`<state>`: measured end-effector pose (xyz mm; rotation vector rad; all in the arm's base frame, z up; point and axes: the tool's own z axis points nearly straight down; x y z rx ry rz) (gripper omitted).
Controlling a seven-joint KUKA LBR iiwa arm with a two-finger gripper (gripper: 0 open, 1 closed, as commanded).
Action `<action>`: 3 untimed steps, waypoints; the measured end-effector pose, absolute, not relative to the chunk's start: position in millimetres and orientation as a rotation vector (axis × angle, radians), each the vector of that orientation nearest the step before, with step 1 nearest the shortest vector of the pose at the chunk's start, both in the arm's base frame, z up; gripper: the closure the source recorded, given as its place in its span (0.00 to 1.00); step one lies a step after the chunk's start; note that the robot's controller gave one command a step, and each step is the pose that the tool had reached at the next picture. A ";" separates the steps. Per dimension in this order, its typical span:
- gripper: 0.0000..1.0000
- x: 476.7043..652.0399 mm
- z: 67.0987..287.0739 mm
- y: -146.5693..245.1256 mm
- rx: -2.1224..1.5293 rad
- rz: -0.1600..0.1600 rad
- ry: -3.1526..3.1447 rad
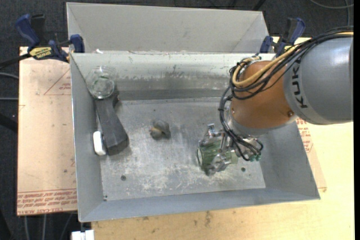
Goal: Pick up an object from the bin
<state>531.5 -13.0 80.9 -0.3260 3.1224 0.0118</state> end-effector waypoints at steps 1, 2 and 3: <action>1.00 525.3 197.7 -32.4 -0.401 0.002 3.116; 1.00 525.3 197.7 -32.4 -0.401 0.002 3.116; 1.00 540.6 225.6 -32.9 -0.497 0.003 3.105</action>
Offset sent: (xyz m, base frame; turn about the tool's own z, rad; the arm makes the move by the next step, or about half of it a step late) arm 0.0000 0.0000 0.0000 0.0000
